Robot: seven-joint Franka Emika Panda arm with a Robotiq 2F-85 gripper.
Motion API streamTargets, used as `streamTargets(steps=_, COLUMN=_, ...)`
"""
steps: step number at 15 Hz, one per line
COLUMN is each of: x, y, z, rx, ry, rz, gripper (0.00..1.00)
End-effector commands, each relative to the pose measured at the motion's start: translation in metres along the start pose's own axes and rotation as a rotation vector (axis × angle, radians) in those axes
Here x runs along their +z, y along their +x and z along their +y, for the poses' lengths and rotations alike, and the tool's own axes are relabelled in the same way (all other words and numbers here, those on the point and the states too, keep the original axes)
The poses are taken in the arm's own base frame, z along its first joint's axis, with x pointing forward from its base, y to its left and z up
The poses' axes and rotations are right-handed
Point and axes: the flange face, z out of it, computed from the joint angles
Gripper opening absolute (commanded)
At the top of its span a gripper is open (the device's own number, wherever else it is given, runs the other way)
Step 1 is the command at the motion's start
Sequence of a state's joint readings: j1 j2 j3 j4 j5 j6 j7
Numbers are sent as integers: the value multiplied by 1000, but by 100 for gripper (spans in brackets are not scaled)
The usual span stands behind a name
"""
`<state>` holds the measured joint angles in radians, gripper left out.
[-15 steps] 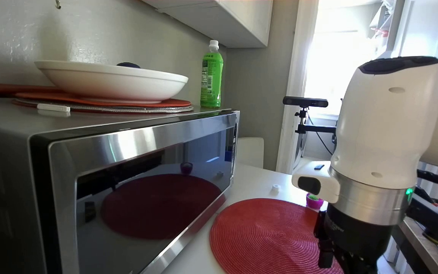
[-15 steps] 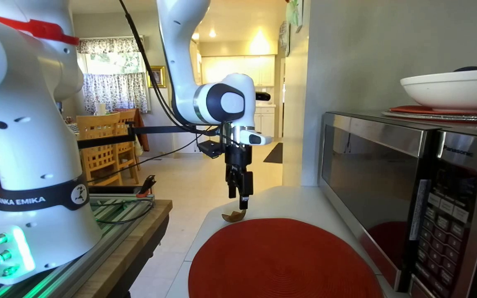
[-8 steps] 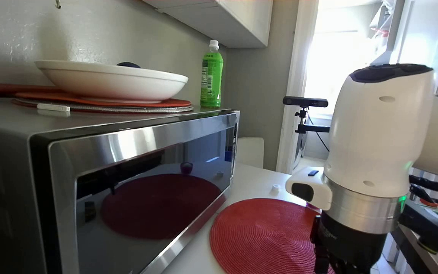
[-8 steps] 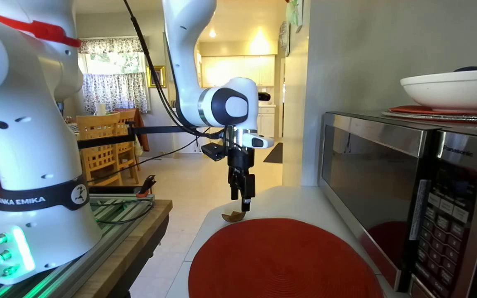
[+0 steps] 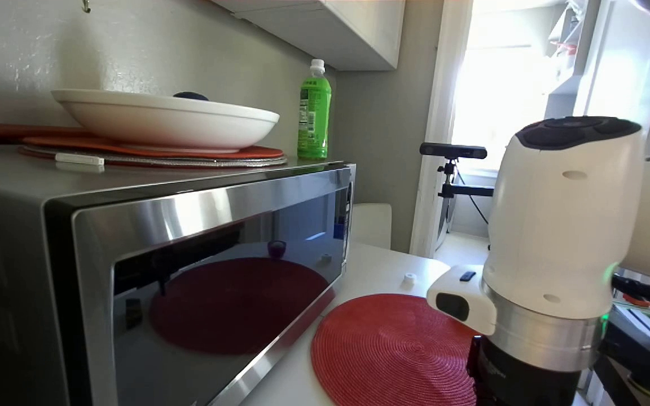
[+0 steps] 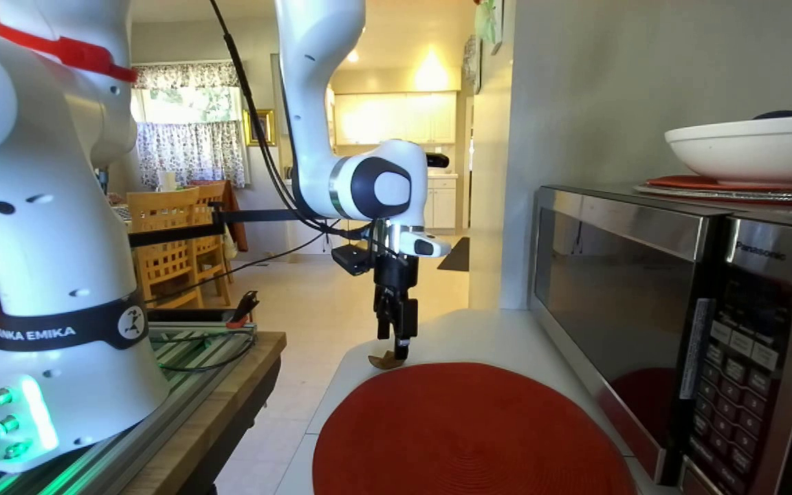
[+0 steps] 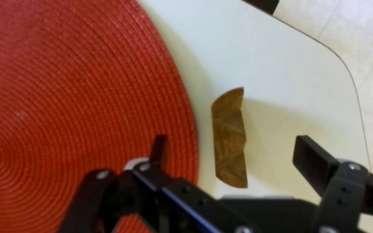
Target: Move the brown object to the right.
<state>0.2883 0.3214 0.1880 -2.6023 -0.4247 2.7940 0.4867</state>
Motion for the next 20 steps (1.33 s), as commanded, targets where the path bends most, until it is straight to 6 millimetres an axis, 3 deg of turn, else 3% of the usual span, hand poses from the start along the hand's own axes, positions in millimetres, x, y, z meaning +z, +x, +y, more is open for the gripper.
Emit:
streamTargets(steps=1, x=6, y=3, z=-1, rx=8, ry=-2, rz=-2, gripper=100)
streamTargets(steps=5, x=11, y=0, z=0, rx=8, ry=1, rz=-12, gripper=100)
streamTargets(steps=7, x=12, y=0, z=0, rx=6, ry=0, rz=-14, gripper=73)
streamTargets(steps=10, x=13, y=0, z=0, rx=2, ry=3, rz=-17, gripper=49)
streamTargets(steps=11, x=14, y=0, z=0, rx=1, ry=3, rz=-19, gripper=42)
streamTargets(steps=12, x=14, y=0, z=0, rx=1, ry=3, rz=-21, gripper=45)
streamTargets(steps=13, x=14, y=-1, z=0, rx=1, ry=2, rz=-22, gripper=29)
streamTargets(steps=15, x=14, y=0, z=0, rx=-1, ry=0, rz=-24, gripper=28)
streamTargets(steps=16, x=14, y=0, z=1, rx=-4, ry=-3, rz=-25, gripper=4)
streamTargets(steps=20, x=10, y=3, z=-1, rx=-23, ry=0, rz=-21, gripper=7)
